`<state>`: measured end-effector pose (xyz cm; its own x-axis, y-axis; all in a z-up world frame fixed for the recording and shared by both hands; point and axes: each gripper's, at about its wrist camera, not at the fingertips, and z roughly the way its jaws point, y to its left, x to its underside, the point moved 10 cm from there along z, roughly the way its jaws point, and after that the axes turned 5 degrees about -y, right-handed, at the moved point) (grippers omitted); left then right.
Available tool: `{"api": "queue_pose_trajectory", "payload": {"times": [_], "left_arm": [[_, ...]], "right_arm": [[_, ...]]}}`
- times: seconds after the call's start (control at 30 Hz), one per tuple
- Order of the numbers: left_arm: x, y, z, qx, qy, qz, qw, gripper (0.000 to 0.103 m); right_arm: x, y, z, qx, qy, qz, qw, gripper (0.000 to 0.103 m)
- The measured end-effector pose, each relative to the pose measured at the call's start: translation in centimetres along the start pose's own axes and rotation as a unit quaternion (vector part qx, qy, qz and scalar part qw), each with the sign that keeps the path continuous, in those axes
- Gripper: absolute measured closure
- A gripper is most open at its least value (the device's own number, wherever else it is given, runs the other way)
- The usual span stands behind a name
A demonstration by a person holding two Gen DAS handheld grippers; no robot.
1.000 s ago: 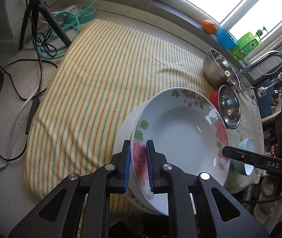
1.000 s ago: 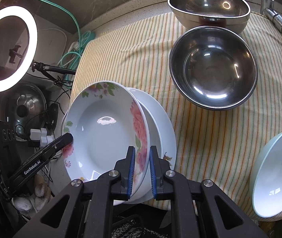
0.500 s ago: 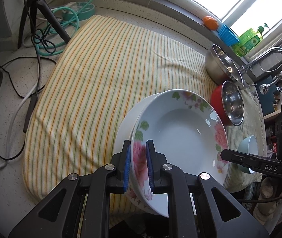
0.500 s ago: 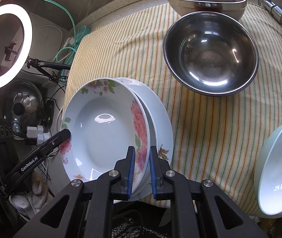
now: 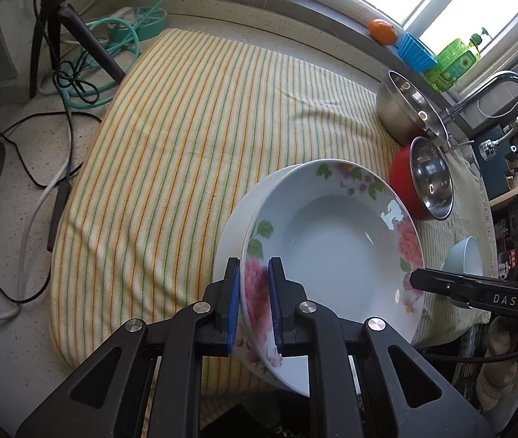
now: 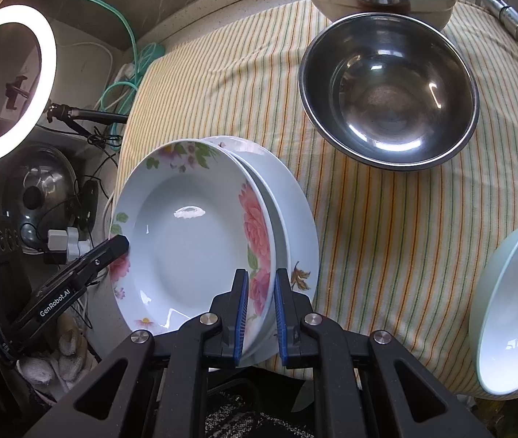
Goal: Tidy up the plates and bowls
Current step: 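Lower the pink-flower plate onto the stacked plates, then open both grippers to release the plate onto the stack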
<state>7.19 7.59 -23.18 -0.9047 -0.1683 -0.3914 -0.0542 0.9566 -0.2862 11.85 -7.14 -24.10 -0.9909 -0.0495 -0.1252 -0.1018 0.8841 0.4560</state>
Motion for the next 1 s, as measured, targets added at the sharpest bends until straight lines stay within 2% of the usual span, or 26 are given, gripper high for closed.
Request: {"api": "queue_pose_trajectory", "payload": {"times": [0.33,0.8,1.0], "left_arm": [[0.7,0.6,0.4,-0.002,0.014,-0.003,0.9999,0.089],[0.6,0.6,0.9,-0.003,0.016,0.001,0.9999,0.087],[0.6,0.4,0.8,-0.003,0.015,0.005,0.9999,0.088]], "right_arm": [[0.1,0.2,0.2,0.008,0.005,-0.008,1.0,0.09],[0.3,0.7,-0.1,0.051,-0.004,-0.054,0.997,0.088],[-0.2,0.4,-1.0,0.042,-0.022,-0.047,0.998,0.087]]}}
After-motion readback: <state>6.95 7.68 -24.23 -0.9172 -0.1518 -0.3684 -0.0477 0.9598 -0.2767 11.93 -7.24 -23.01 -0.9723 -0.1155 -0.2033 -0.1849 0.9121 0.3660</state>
